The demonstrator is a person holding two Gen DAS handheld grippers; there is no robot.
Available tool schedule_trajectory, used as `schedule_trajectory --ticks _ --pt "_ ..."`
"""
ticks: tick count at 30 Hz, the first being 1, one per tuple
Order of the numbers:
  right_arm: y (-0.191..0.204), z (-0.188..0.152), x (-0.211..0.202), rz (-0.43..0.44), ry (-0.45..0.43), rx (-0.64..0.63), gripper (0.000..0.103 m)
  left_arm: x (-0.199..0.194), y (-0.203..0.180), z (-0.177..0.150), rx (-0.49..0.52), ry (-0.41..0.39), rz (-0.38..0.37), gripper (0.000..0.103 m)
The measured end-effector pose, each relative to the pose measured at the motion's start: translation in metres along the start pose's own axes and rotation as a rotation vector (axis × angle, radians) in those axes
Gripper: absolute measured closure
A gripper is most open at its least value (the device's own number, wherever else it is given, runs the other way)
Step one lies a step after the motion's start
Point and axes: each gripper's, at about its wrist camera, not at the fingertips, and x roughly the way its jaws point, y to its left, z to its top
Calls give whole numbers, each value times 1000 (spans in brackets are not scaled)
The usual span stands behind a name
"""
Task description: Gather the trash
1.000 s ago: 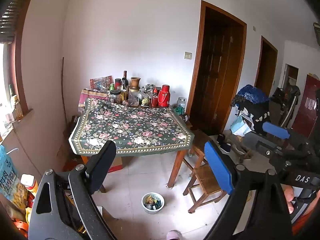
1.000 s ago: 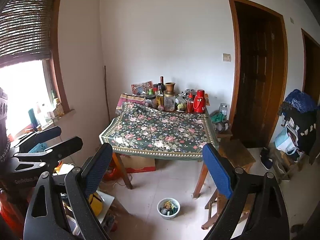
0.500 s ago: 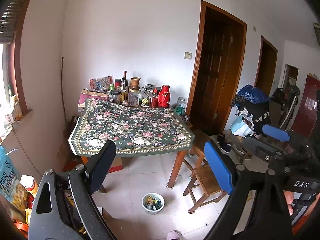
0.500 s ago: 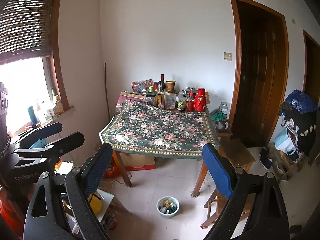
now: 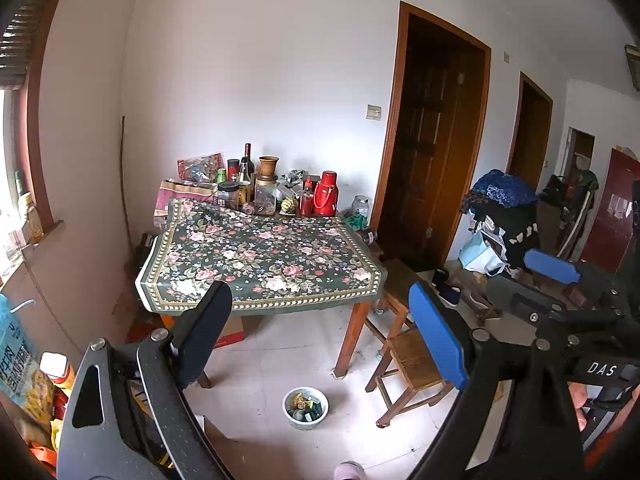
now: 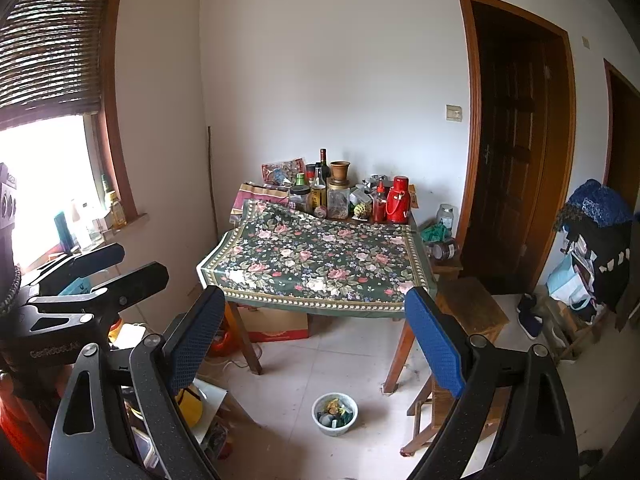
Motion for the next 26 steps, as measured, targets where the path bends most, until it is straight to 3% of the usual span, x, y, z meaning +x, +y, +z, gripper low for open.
schedule_trajectory --ticks 26 --pt "-13 2 2 -1 0 15 13 4 -3 4 -8 12 -21 13"
